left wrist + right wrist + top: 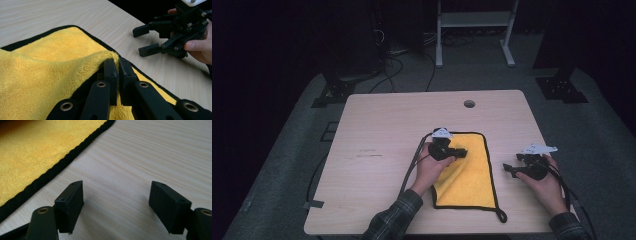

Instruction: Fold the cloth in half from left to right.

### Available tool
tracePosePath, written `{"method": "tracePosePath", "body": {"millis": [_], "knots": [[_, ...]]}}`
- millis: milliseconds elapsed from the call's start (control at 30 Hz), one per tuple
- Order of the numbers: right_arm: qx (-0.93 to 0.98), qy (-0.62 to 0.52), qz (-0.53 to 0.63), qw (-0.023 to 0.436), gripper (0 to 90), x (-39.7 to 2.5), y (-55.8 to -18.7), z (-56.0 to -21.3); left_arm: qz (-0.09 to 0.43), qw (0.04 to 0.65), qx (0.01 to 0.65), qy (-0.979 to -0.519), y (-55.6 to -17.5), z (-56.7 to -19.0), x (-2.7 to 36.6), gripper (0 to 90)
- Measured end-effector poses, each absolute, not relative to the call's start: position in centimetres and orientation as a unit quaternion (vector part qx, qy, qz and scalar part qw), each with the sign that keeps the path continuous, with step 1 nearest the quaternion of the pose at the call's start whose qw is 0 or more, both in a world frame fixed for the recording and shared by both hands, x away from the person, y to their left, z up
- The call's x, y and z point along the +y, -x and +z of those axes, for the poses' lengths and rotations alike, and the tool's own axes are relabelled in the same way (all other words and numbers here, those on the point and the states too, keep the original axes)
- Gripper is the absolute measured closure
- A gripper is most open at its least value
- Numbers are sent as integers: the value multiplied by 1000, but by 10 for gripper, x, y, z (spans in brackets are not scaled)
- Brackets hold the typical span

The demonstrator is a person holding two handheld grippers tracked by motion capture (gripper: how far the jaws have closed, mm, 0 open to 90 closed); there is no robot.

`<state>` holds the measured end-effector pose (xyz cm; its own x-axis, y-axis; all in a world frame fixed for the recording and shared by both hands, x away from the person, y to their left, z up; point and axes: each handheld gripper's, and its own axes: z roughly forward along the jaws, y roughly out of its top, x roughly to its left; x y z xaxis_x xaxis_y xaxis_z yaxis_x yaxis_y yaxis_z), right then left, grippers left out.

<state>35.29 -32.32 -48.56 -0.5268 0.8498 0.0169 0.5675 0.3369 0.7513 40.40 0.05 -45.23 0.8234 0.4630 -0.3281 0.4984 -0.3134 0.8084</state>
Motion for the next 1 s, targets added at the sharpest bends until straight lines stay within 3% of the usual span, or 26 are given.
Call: {"method": "tracePosePath", "body": {"millis": [1000], "knots": [[794,-447,366,191,262,-324,-353,-486,-35,439,270,-856,-413,-470,-60,833]]}}
